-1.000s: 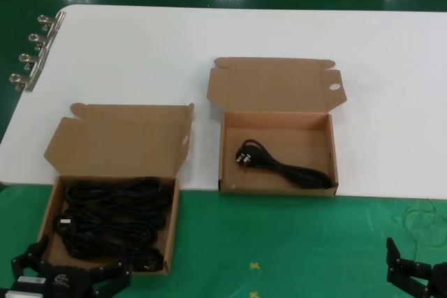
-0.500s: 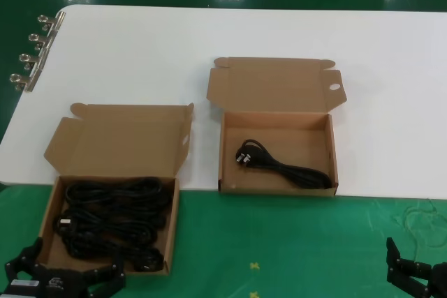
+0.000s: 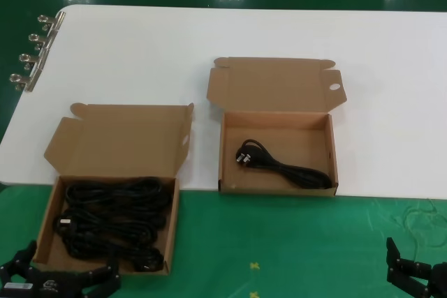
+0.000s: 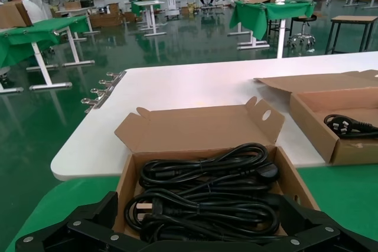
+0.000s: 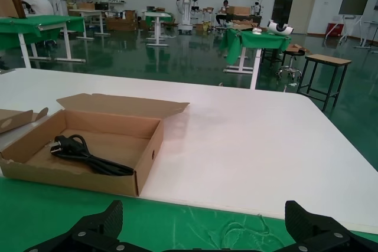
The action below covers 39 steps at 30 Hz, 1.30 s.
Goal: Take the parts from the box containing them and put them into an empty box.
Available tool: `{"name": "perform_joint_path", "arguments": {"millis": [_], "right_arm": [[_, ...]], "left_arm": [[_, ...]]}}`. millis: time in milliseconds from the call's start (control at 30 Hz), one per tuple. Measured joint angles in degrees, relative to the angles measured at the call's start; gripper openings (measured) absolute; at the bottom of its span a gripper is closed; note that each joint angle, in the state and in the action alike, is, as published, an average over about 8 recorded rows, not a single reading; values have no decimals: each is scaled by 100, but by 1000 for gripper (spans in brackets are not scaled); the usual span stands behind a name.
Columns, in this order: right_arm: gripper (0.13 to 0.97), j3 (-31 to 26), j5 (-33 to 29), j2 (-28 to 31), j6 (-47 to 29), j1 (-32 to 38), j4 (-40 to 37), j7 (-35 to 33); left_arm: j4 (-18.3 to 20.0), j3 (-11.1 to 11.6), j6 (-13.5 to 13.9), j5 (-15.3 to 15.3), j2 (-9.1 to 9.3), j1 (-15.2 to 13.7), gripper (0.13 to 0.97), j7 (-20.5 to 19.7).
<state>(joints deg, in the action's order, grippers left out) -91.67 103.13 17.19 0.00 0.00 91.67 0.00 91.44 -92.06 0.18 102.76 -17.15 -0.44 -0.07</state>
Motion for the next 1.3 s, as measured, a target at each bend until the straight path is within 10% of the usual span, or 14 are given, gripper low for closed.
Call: {"name": "perform_joint_path", "arguments": {"millis": [1300], "right_arm": [[966, 0, 0, 0, 0, 0, 0, 0]], "left_arm": [[16, 27, -12, 26, -3, 30, 966, 5]]}}
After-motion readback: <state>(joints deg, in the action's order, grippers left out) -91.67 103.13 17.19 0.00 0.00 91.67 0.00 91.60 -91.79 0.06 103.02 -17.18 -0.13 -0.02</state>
